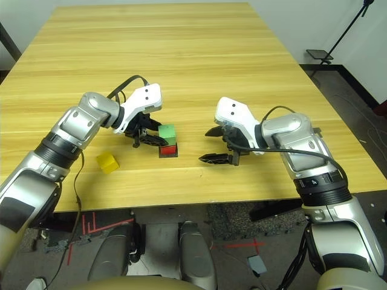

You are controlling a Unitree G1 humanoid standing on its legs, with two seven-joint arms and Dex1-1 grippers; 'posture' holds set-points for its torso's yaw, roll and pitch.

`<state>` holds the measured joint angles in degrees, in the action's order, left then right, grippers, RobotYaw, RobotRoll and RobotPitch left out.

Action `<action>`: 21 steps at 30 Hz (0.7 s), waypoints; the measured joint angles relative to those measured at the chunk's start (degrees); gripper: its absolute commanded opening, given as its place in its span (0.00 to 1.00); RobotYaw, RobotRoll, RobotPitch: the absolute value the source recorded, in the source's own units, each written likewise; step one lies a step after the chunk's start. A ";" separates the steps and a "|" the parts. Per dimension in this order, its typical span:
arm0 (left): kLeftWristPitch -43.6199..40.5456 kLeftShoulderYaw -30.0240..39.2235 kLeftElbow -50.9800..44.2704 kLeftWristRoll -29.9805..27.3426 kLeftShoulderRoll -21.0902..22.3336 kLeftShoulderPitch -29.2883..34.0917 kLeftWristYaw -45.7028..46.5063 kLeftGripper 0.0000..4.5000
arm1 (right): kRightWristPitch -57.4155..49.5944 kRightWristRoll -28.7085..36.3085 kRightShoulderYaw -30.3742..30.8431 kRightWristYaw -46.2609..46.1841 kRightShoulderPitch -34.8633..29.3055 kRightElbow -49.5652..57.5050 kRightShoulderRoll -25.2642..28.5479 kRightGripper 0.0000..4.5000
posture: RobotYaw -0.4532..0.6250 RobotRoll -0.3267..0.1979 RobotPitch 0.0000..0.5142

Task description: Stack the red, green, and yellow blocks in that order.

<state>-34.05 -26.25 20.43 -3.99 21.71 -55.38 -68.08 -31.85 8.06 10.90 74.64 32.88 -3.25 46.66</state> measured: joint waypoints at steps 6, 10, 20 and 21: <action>-0.62 0.19 -1.18 -0.02 -0.45 0.12 0.01 0.62 | -0.02 0.00 0.00 -0.01 0.00 0.00 0.00 1.00 | 0.53 0.50 0.21; -1.41 0.23 -3.58 -0.12 -0.15 1.69 0.04 0.92 | -0.01 -0.01 0.00 -0.17 0.00 -0.04 -0.02 1.00 | 0.53 0.50 0.20; -22.94 8.13 -30.71 -4.00 14.91 9.39 4.08 1.00 | 0.17 0.00 0.04 -0.42 0.38 -0.71 -0.14 1.00 | 0.57 0.50 0.19; -24.56 8.95 -32.68 -4.41 16.51 10.57 4.53 1.00 | 0.20 -0.01 0.03 -0.41 0.39 -0.88 -0.11 1.00 | 0.58 0.50 0.19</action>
<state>-58.61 -17.30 -12.25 -8.40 38.21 -44.81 -63.55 -31.65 8.05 10.93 74.23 33.27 -4.12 46.54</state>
